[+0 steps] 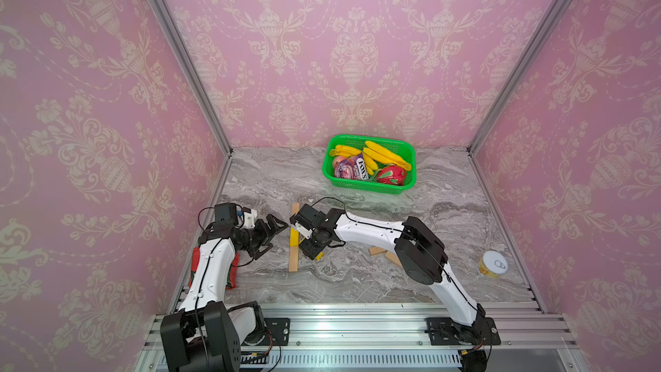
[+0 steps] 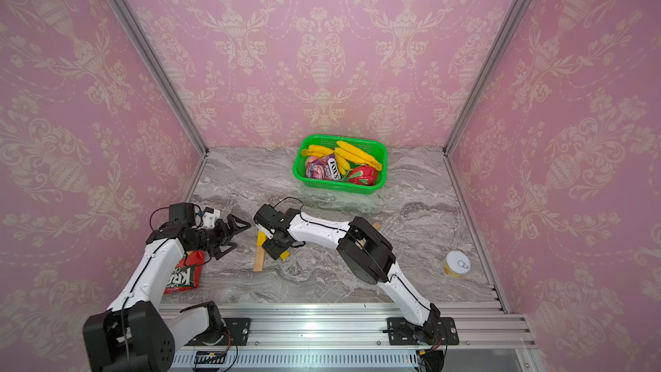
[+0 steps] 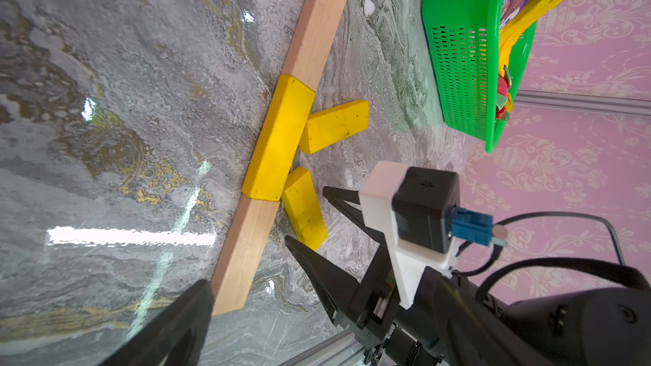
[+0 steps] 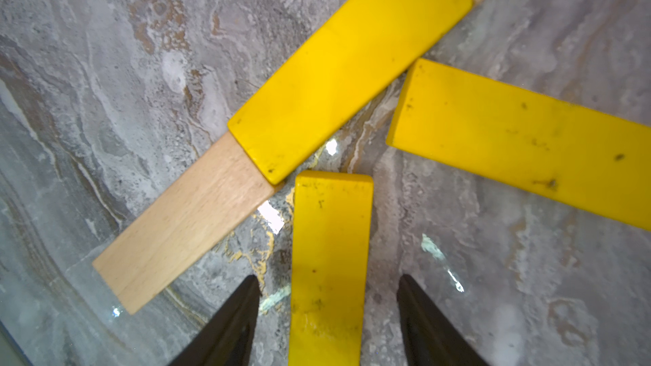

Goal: Assemble the letter k with building blocks
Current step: Assemble the building block at the center of the board.

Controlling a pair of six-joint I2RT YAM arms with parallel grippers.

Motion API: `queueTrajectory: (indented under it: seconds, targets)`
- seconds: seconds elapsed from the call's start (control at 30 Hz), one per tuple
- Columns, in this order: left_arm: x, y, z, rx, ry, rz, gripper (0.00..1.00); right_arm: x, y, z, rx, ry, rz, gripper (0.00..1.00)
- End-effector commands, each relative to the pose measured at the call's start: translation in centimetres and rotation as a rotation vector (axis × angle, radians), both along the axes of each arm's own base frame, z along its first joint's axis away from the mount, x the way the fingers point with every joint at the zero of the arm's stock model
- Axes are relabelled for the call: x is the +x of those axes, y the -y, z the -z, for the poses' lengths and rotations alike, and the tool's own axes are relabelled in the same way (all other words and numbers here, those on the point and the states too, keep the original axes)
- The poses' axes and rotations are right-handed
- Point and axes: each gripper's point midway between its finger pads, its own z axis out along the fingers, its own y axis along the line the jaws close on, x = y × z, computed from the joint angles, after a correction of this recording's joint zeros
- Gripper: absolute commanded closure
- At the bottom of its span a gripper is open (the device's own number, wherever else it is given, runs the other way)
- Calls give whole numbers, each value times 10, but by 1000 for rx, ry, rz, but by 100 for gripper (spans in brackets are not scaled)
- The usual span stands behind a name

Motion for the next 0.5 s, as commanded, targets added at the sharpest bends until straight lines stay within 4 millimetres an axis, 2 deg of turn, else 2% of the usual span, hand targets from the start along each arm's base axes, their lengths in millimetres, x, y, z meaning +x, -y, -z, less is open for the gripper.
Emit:
queueTrajectory:
  seconds: [0.0, 0.23, 0.47]
  targets:
    - [-2, -5, 4, 9, -39, -21, 1, 0, -8, -25, 44, 36, -21, 40]
    - [-2, -5, 3, 16, -31, -22, 1, -12, 7, -18, 41, 12, 2, 44]
    - [-6, -8, 7, 36, -55, -33, 1, -16, 11, -9, 18, 9, 10, 50]
